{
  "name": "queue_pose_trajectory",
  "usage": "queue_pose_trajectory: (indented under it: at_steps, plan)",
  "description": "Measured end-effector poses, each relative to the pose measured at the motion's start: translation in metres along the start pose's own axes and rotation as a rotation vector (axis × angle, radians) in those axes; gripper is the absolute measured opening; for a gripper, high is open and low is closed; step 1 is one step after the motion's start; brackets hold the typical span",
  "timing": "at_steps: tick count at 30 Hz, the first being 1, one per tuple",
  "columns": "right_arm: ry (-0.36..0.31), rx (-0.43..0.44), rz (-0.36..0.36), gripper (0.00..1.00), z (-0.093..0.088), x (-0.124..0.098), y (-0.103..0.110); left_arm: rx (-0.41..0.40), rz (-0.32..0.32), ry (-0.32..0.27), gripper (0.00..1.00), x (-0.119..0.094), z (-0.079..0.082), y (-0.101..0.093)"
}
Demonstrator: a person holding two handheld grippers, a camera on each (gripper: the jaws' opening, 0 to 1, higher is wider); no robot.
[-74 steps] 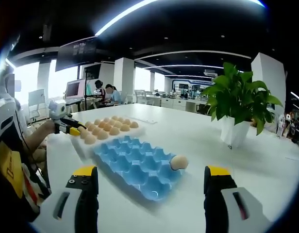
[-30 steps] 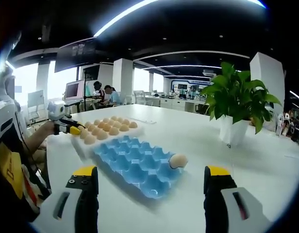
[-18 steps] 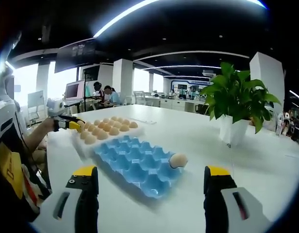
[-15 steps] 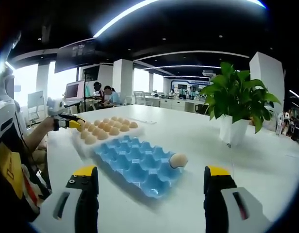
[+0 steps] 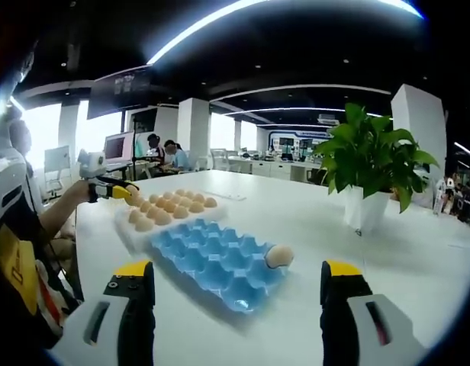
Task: Pick up the eggs on the table and place them into the egg tray on the table
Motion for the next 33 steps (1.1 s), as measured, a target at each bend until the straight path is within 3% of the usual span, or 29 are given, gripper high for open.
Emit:
queue_pose_trajectory:
  at_steps: [9,12,33]
  plan:
    - [0.004,-0.006,0.014,0.94,-0.001,0.002,0.003,0.002,-0.032,-0.017,0.26,0.010,0.009,-0.007]
    - [0.012,0.000,0.026,0.94,-0.005,0.006,0.007,0.022,-0.065,-0.018,0.26,0.029,0.016,-0.012]
    - [0.027,-0.004,0.030,0.94,-0.007,0.010,0.013,0.051,-0.194,-0.058,0.26,0.090,0.038,-0.040]
Point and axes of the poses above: the point that each gripper's makers call its tool centre point, and the gripper's own axes: x roughly forward along the fingers, y roughly to its left, z roughly out of its top, the point moved 1 cm from there along -x, roughly backward along the fingers, and after that the axes turned 6 degrees about -y, right-handed, at the moved point
